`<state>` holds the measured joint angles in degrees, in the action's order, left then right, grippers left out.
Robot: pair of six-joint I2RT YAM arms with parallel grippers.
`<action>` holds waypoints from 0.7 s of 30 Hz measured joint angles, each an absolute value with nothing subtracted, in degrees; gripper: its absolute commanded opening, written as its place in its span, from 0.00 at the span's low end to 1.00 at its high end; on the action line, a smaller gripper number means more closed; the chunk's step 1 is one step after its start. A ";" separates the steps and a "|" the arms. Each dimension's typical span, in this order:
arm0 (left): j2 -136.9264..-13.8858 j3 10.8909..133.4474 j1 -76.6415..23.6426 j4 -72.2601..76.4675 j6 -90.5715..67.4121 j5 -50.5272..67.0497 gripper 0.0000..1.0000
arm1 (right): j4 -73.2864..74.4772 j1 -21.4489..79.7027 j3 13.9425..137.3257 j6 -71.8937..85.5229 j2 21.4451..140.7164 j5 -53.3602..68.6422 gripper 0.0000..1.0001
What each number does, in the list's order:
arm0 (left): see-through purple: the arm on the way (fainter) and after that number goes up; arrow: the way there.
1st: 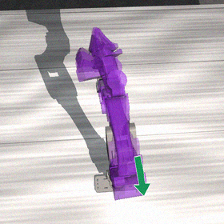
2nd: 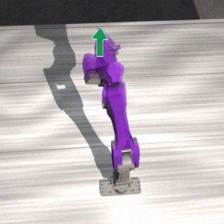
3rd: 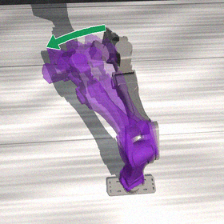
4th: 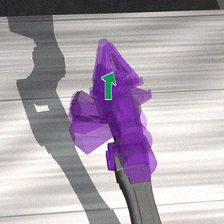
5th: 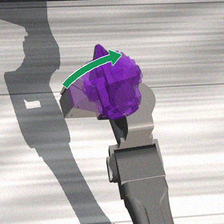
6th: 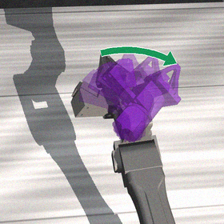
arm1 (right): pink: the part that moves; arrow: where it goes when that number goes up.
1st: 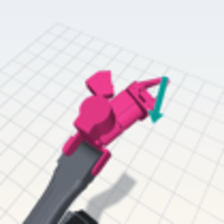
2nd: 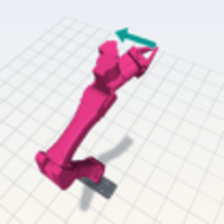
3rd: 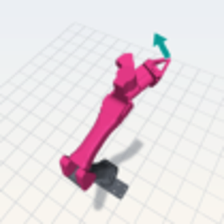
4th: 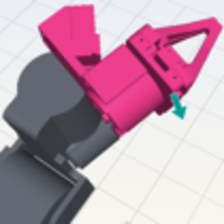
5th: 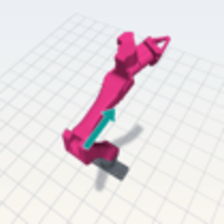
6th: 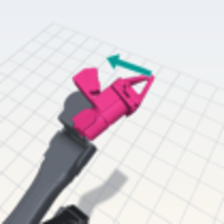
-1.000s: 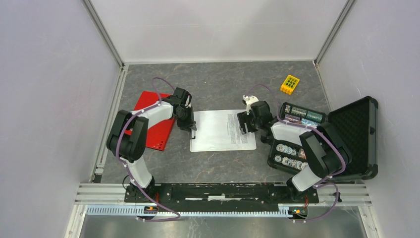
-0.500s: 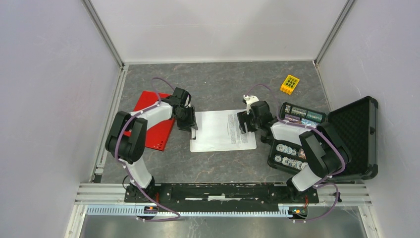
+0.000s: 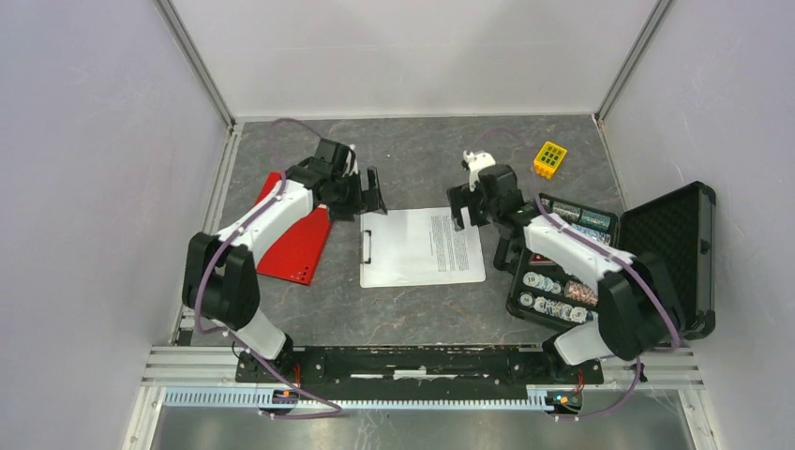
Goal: Put the files into the folder
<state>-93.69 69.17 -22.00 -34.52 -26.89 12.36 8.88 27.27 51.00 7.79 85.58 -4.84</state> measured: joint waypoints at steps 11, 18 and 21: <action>-69.14 76.88 -22.00 -34.44 -26.74 16.01 1.00 | 14.83 27.27 54.04 6.28 61.69 -4.84 0.98; -53.76 64.20 -22.00 -28.60 -26.28 18.22 1.00 | 15.33 27.27 43.64 5.61 43.13 -5.08 0.98; -47.55 56.42 -22.00 -27.70 -26.20 18.17 1.00 | 15.35 27.27 38.06 5.98 35.48 -5.21 0.98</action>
<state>-47.55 56.42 -22.00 -27.70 -26.20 18.17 15.35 27.27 38.06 5.98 35.48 -5.21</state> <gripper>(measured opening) 0.996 0.979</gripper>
